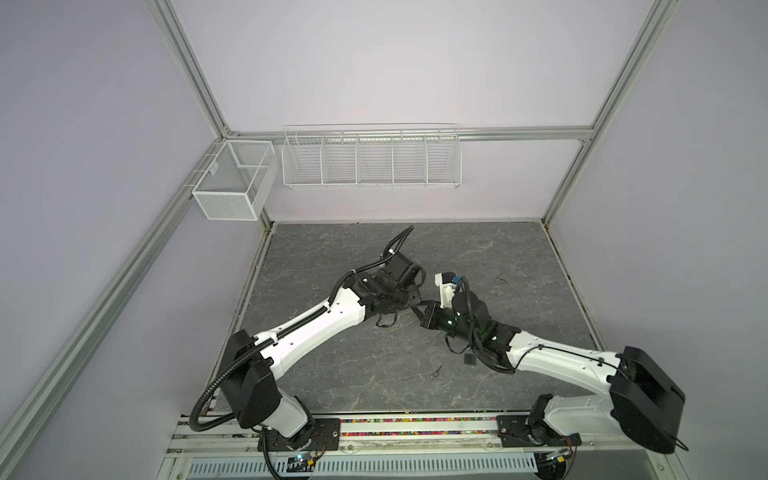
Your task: Unlock with the key
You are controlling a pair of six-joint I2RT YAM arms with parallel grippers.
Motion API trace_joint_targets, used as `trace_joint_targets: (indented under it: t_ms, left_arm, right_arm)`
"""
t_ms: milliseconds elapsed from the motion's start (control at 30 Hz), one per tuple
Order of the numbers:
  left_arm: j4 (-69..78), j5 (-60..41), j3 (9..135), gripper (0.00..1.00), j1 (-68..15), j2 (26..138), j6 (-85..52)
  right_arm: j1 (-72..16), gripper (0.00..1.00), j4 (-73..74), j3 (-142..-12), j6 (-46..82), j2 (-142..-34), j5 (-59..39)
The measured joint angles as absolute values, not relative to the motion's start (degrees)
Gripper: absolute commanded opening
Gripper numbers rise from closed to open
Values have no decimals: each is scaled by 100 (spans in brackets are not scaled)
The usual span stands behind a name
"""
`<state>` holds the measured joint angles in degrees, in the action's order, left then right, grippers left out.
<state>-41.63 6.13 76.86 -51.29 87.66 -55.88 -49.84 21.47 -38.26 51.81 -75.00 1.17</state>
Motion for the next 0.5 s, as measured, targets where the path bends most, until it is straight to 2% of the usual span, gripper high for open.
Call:
trace_joint_targets:
  t_ms: [67,267,367,500]
  left_arm:
    - [-4158,613,7686,0,-5129,8750,-5590]
    - [-4158,576,7686,0,-5002,8746,-5590]
    - [-4165,683,7688,0,-4912,8713,-5559]
    - [-4163,781,7703,0,-4869,8676,-5502]
  right_arm:
    - [-4987,10,2145,-3830,5159,-7487,117]
    - [-4987,30,2213,-3822,5144,-7448,237]
    - [-4987,31,2311,-3815,5157,-7367,276]
    - [-4989,24,2355,-3815,5144,-7247,283]
